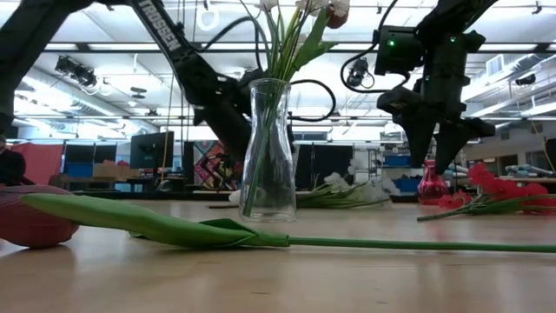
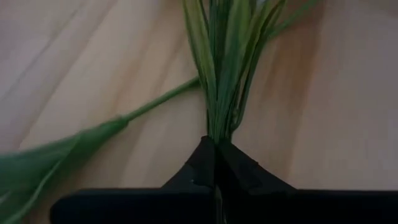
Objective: Sort flowers into vase by color
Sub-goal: Put the white flowers into the transparent vase
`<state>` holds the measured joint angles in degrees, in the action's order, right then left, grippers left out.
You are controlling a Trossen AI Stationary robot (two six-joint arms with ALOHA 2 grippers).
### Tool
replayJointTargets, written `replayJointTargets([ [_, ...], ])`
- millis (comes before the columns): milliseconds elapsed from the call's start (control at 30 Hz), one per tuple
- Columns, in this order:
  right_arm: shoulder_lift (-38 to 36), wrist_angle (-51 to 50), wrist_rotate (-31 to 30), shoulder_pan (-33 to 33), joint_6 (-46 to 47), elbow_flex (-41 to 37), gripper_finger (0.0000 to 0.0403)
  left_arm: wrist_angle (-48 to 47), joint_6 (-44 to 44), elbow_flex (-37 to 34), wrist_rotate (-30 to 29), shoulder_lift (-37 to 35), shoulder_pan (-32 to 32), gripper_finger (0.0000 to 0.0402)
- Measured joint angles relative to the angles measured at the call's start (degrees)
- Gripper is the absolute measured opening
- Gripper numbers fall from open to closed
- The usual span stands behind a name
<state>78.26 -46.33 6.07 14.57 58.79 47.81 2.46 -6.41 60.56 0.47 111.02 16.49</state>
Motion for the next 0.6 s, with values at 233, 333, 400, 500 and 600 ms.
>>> replayJointTargets([
  [233,0.0,0.0,-0.3,-1.1,1.2,0.0,0.0201,-4.0,-1.0,0.2,0.1,-11.6,2.9,0.0004],
  [333,0.0,0.7,-1.7,-2.5,3.2,0.0,0.0201,-3.9,-2.8,0.0,0.0,-16.3,5.2,0.0003],
  [400,-0.2,2.5,-3.7,-3.7,4.5,0.0,0.0201,-3.2,-4.3,0.1,0.2,-19.3,6.9,0.0003],
  [500,-1.9,10.1,-7.0,-6.1,2.5,-0.1,0.0201,-3.1,-6.3,0.2,1.3,-22.9,9.2,0.0002],
  [600,-4.9,20.3,-13.5,-8.6,0.1,-0.1,0.0201,-1.6,-8.7,0.1,5.7,-26.3,11.0,0.0002],
])
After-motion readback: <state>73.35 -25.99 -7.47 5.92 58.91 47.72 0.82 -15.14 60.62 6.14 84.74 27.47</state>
